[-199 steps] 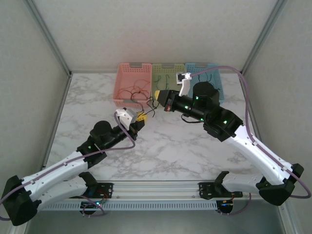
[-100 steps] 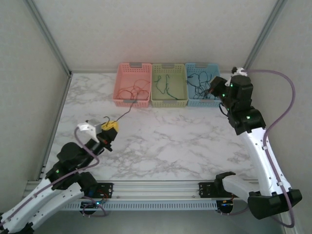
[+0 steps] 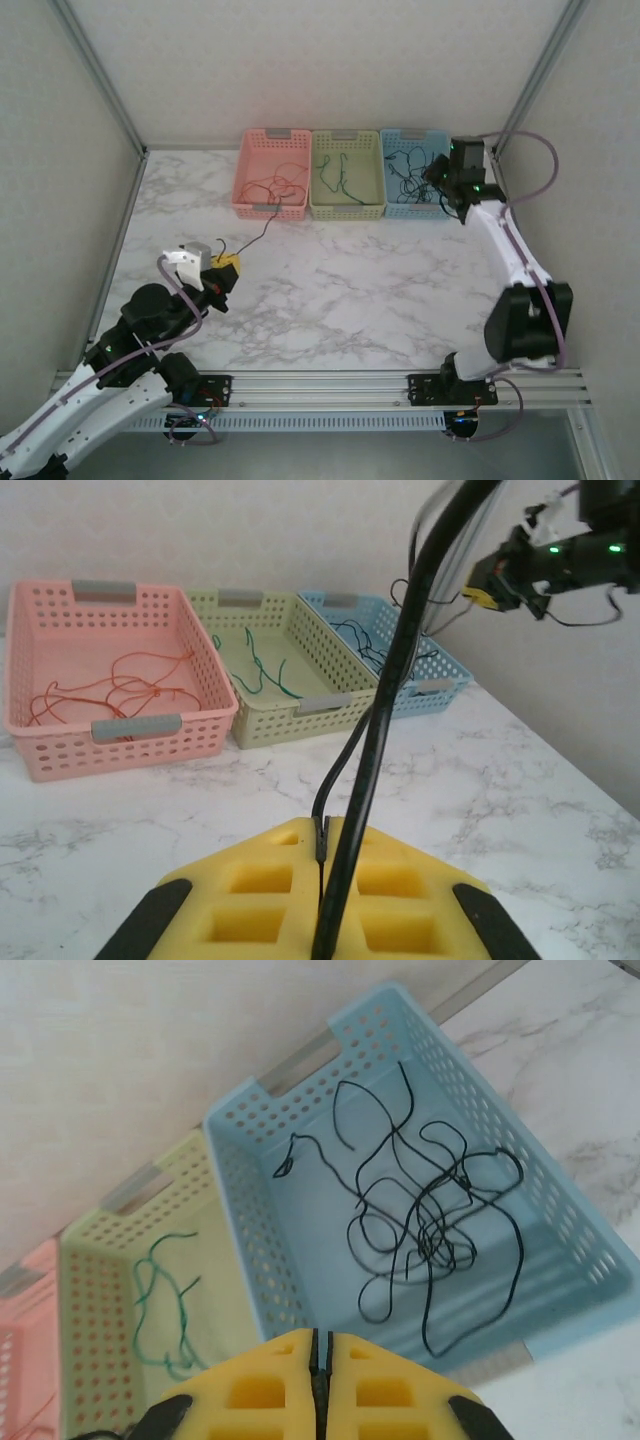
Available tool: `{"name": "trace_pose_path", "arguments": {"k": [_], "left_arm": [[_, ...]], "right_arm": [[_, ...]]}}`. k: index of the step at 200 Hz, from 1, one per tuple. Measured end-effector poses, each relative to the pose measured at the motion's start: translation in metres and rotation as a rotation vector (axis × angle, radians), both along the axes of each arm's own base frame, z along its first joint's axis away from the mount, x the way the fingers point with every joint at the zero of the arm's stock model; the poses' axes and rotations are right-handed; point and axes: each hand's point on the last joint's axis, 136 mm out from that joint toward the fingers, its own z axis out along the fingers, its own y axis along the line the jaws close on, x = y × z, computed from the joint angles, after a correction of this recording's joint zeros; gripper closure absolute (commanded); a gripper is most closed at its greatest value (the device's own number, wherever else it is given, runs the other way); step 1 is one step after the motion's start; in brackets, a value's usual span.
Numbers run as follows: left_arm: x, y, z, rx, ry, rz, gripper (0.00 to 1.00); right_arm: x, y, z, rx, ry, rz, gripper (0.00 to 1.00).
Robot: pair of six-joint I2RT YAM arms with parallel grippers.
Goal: Untangle the cables
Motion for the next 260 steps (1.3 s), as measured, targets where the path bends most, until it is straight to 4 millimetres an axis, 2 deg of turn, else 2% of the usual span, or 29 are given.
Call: {"name": "trace_pose_path", "arguments": {"k": [9,30,47,62,75,99,113,127,151,166,185,219,239,260], "left_arm": [[0.0,-0.001,0.001,0.0,0.002,-0.007,1.0],[-0.002,-0.004,0.004,0.0,0.005,-0.025,1.0],[-0.002,-0.007,0.006,0.004,0.012,-0.035,1.0],[-0.001,-0.01,0.006,0.012,0.02,-0.043,1.0],[0.0,-0.012,0.003,0.019,0.029,-0.048,1.0],[0.001,-0.016,-0.001,0.03,0.044,-0.059,1.0],[0.001,-0.019,-0.001,0.026,0.051,-0.069,1.0],[0.002,-0.023,-0.003,0.023,0.061,-0.078,1.0],[0.007,-0.035,-0.008,0.026,0.089,-0.101,1.0],[0.01,-0.044,-0.011,0.025,0.112,-0.122,1.0],[0.012,-0.058,-0.007,-0.001,0.128,-0.162,1.0],[0.012,-0.08,0.02,-0.084,0.132,-0.243,1.0],[0.011,-0.09,0.036,-0.132,0.121,-0.286,1.0],[0.009,-0.096,0.041,-0.159,0.126,-0.315,1.0]], "right_arm": [[0.016,-0.001,-0.008,-0.002,0.009,-0.013,0.9],[0.049,-0.004,-0.026,0.01,0.027,-0.044,0.54],[0.068,-0.007,-0.042,0.011,0.053,-0.061,0.35],[0.078,-0.007,-0.051,0.019,0.066,-0.071,0.29],[0.076,-0.007,-0.056,0.014,0.085,-0.068,0.28],[0.065,-0.002,-0.038,0.017,0.059,-0.038,0.28],[0.041,0.005,-0.019,0.018,0.032,-0.001,0.28],[0.009,0.02,0.011,0.028,-0.024,0.068,0.28],[-0.057,0.063,0.075,0.088,-0.205,0.271,0.27],[-0.102,0.094,0.102,0.141,-0.327,0.435,0.22],[-0.156,0.13,0.11,0.192,-0.421,0.642,0.14],[-0.235,0.197,0.096,0.217,-0.475,1.02,0.07],[-0.258,0.214,0.1,0.22,-0.511,1.133,0.05],[-0.262,0.224,0.104,0.228,-0.537,1.176,0.07]]}}
